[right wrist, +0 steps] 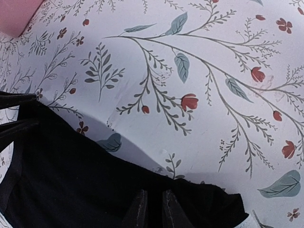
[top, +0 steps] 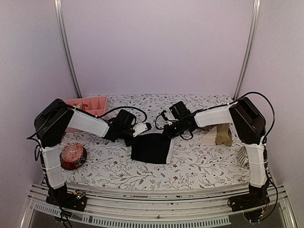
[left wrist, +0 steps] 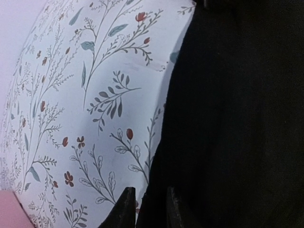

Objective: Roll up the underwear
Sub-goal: Smooth out the underwear at the center of the board, then pick up the underwear from the center of the board.

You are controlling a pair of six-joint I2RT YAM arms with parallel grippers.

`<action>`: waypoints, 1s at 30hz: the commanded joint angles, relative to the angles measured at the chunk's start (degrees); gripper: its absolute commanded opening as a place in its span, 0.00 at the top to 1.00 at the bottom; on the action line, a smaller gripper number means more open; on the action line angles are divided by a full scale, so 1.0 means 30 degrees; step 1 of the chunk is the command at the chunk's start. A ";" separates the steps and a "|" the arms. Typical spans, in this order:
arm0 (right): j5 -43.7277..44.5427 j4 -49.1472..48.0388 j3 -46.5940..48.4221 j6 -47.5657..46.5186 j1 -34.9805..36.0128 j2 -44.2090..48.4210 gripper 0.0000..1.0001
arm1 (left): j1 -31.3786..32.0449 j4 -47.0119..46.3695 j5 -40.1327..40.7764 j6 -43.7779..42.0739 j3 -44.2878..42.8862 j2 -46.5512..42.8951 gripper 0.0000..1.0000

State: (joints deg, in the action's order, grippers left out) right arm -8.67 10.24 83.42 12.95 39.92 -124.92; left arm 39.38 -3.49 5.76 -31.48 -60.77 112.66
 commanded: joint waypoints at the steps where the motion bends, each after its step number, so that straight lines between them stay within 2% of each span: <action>1: 0.0572 0.0989 0.0407 0.0341 -0.0270 -0.0489 0.88 | 0.0069 0.1168 0.1701 0.0270 -0.0226 0.1181 0.75; 5: 0.1068 0.1196 0.0478 0.0203 -0.0270 -0.0050 0.88 | -0.0071 0.0956 0.1752 0.0328 -0.0195 0.0833 0.74; 8: 0.1101 0.1187 0.0660 -0.0373 -0.0270 0.0700 0.85 | -0.0160 0.0955 0.1774 0.0343 -0.0314 0.0207 0.62; 9: 0.1091 0.1139 0.0684 -0.0619 -0.0270 0.1012 0.83 | -0.0148 0.0957 0.1776 0.0309 -0.0309 -0.0604 0.54; 11: 0.1148 0.1169 0.0700 -0.1056 -0.0248 0.1720 0.71 | -0.0169 0.0943 0.1871 0.0231 -0.0281 -0.1652 0.41; 14: 0.1438 0.1223 0.0505 -0.1670 -0.0140 0.3041 0.52 | -0.0227 0.0931 0.2198 0.0045 -0.0076 -0.3161 0.15; 16: 0.1899 0.1306 0.0245 -0.2112 0.0133 0.4013 0.42 | -0.0370 0.0656 0.2266 -0.0236 0.0367 -0.4358 0.02; 19: 0.2722 0.1698 -0.0209 -0.2987 0.0631 0.5419 0.25 | -0.0576 0.0170 0.1853 -0.0959 0.1370 -0.6181 0.02; 21: 0.3340 0.2135 -0.0592 -0.3452 0.0983 0.6248 0.18 | -0.0609 -0.0709 0.1149 -0.2175 0.2869 -0.7575 0.02; 24: 0.4052 0.2554 -0.1394 -0.3810 0.1427 0.7493 0.13 | -0.0544 -0.2213 -0.0481 -0.4517 0.5579 -0.9681 0.02; 30: 0.4604 0.2563 -0.3716 -0.3436 0.1665 1.0144 0.10 | 0.0067 -0.3530 -0.3905 -0.7840 1.0219 -1.2953 0.02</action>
State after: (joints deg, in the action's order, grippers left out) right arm 2.50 15.79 76.64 2.81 44.77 -99.02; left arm 38.28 -10.46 2.55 -46.19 -36.71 78.30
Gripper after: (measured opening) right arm 0.894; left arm 0.985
